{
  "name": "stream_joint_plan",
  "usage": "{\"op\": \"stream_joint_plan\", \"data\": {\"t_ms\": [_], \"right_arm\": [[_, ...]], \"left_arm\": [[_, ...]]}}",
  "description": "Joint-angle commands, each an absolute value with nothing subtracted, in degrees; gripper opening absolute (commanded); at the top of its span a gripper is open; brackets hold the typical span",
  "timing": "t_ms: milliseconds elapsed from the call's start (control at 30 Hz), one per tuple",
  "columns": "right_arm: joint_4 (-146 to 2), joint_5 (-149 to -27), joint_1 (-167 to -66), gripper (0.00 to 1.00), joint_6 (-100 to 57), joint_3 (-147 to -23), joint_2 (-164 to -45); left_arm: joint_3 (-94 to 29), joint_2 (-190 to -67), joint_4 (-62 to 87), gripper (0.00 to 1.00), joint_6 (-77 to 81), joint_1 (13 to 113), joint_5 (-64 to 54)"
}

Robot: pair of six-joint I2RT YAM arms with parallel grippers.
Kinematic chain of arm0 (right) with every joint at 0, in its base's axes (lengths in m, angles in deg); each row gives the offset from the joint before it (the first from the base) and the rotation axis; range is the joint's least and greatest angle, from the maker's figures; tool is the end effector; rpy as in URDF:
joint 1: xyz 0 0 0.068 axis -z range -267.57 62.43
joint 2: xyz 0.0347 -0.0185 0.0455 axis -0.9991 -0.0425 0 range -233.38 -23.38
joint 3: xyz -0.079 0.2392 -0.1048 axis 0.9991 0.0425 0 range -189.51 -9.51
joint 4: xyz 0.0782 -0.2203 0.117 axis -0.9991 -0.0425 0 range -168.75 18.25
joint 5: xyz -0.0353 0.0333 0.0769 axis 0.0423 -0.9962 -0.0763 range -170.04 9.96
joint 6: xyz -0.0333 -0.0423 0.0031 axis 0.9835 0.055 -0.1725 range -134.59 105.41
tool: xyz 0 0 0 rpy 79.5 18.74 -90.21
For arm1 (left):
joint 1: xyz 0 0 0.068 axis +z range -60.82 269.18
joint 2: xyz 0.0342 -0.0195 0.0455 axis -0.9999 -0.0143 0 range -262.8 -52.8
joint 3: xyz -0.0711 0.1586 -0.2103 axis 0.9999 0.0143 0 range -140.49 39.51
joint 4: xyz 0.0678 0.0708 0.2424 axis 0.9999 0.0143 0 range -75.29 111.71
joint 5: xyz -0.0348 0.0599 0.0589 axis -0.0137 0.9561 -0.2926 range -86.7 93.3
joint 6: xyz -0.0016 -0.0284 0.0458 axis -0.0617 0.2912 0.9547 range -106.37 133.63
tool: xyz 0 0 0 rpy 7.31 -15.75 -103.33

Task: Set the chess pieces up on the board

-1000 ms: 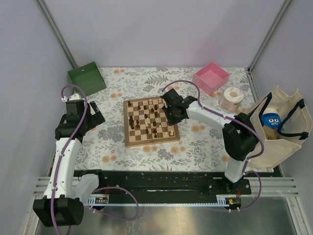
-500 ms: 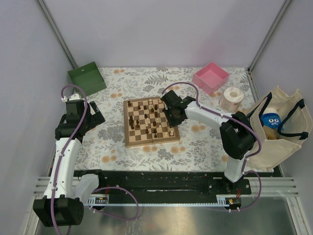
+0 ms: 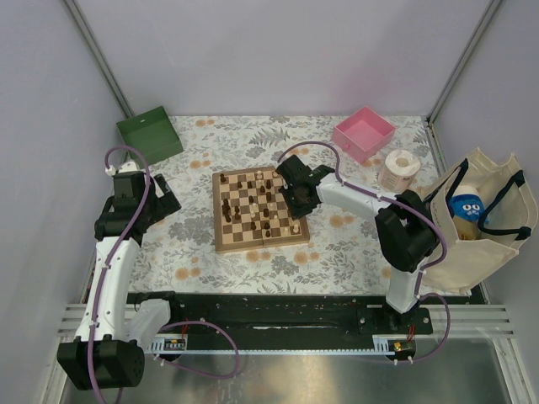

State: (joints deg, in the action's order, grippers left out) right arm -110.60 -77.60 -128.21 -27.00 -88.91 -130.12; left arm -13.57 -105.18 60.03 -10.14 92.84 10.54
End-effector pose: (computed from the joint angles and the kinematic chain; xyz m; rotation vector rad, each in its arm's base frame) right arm 0.2934 0.2500 0.2069 -0.6575 2.6637 0.2062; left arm 0.1802 0.0160 0.3088 -0.6152 2.2596 -0.0250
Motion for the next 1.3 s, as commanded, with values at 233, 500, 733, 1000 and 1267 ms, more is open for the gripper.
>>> {"op": "stream_joint_plan", "data": {"t_ms": [233,500,733,1000,1267], "right_arm": [[-110.60,-76.96,-128.00,0.24,-26.46,-90.55,-131.40],[-110.69,-77.58,-128.00,0.33,-26.19,-91.43,-129.65],[-111.39,-77.84,-128.00,0.43,-26.28,-93.10,-126.49],[-111.48,-77.49,-128.00,0.47,-25.49,-96.61,-121.91],[-111.12,-77.40,-128.00,0.54,-24.00,-109.16,-129.19]], "left_arm": [[-13.58,-105.27,57.77,0.99,-9.40,93.31,9.36],[-13.58,-105.09,57.69,0.99,-9.31,93.31,9.27],[-13.58,-105.01,57.69,0.99,-9.31,93.40,8.92],[-13.58,-104.92,57.68,0.99,-9.22,93.57,9.01],[-13.58,-105.27,57.68,0.99,-9.31,93.66,8.75]]}}
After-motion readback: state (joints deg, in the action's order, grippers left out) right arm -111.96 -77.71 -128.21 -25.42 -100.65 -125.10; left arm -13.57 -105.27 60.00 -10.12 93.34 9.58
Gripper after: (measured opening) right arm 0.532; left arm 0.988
